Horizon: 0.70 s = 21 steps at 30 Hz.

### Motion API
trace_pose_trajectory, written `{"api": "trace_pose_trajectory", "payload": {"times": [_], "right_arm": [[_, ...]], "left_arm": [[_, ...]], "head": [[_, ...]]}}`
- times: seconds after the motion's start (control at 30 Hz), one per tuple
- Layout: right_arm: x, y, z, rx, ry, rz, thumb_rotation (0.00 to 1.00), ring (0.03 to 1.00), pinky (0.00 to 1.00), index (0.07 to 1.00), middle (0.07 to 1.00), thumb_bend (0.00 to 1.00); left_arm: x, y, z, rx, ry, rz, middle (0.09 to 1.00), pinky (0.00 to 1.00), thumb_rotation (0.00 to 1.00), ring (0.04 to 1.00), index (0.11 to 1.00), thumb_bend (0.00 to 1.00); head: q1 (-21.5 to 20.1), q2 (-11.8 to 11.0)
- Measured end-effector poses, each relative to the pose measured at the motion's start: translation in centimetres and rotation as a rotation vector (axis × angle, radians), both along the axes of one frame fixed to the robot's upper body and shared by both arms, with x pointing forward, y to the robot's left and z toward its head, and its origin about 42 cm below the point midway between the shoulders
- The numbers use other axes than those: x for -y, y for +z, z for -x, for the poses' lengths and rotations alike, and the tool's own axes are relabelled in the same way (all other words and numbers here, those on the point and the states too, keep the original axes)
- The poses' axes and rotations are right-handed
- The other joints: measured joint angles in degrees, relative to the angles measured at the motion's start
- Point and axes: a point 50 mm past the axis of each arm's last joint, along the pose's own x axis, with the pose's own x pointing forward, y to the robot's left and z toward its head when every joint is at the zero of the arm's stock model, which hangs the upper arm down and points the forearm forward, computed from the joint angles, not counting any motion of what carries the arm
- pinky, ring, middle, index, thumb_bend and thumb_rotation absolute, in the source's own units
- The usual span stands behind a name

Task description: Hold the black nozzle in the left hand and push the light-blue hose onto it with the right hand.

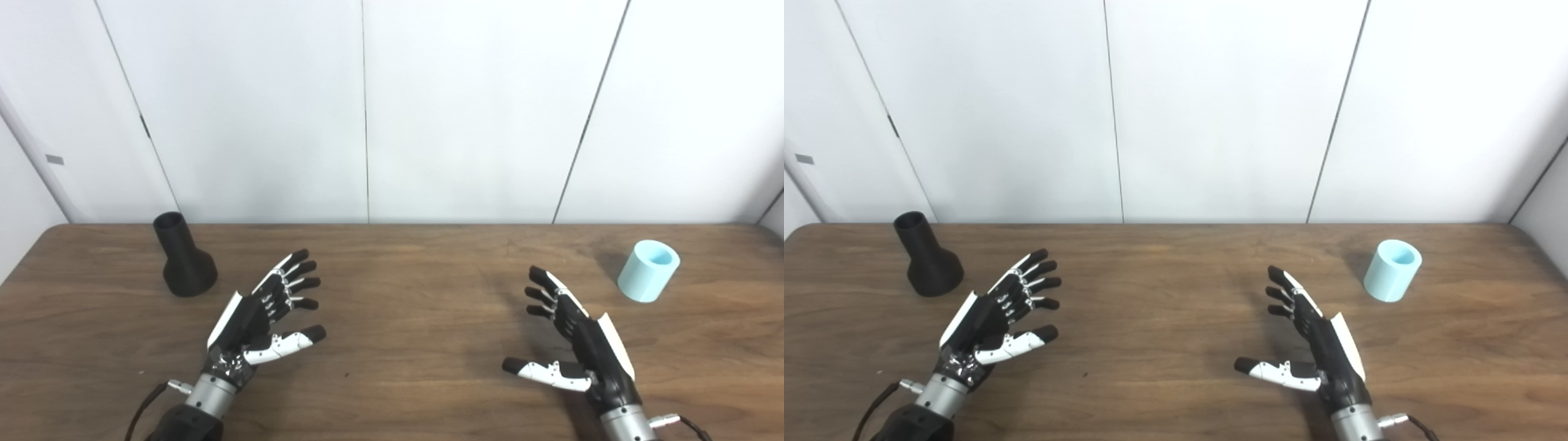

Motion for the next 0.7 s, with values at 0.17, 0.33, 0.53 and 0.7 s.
{"api": "trace_pose_trajectory", "payload": {"times": [0.17, 0.33, 0.53, 0.7], "right_arm": [[0.05, 0.00, 0.01, 0.000, -0.001, -0.007, 0.24, 0.831, 0.75, 0.889, 0.880, 0.84], [0.07, 0.00, 0.03, -0.001, -0.002, -0.009, 0.24, 0.834, 0.75, 0.877, 0.881, 0.84], [0.09, 0.00, 0.14, -0.010, -0.005, -0.010, 0.24, 0.840, 0.75, 0.877, 0.887, 0.84], [0.48, -0.08, 0.10, -0.007, 0.009, -0.031, 0.17, 0.868, 0.78, 0.892, 0.899, 0.81]], "left_arm": [[-0.12, 0.14, 0.04, 0.030, 0.016, 0.003, 0.851, 0.61, 0.16, 0.754, 0.872, 0.74], [-0.11, 0.18, 0.05, 0.044, 0.030, -0.013, 0.841, 0.60, 0.17, 0.750, 0.860, 0.74], [-0.11, 0.17, 0.01, 0.043, 0.030, -0.013, 0.850, 0.61, 0.17, 0.760, 0.871, 0.74], [0.30, 0.03, -0.11, 0.042, 0.025, -0.009, 0.845, 0.62, 0.16, 0.765, 0.877, 0.76]], "head": [[0.1, 0.2], [0.1, 0.2], [2.4, -0.3], [12.2, -1.8]]}}
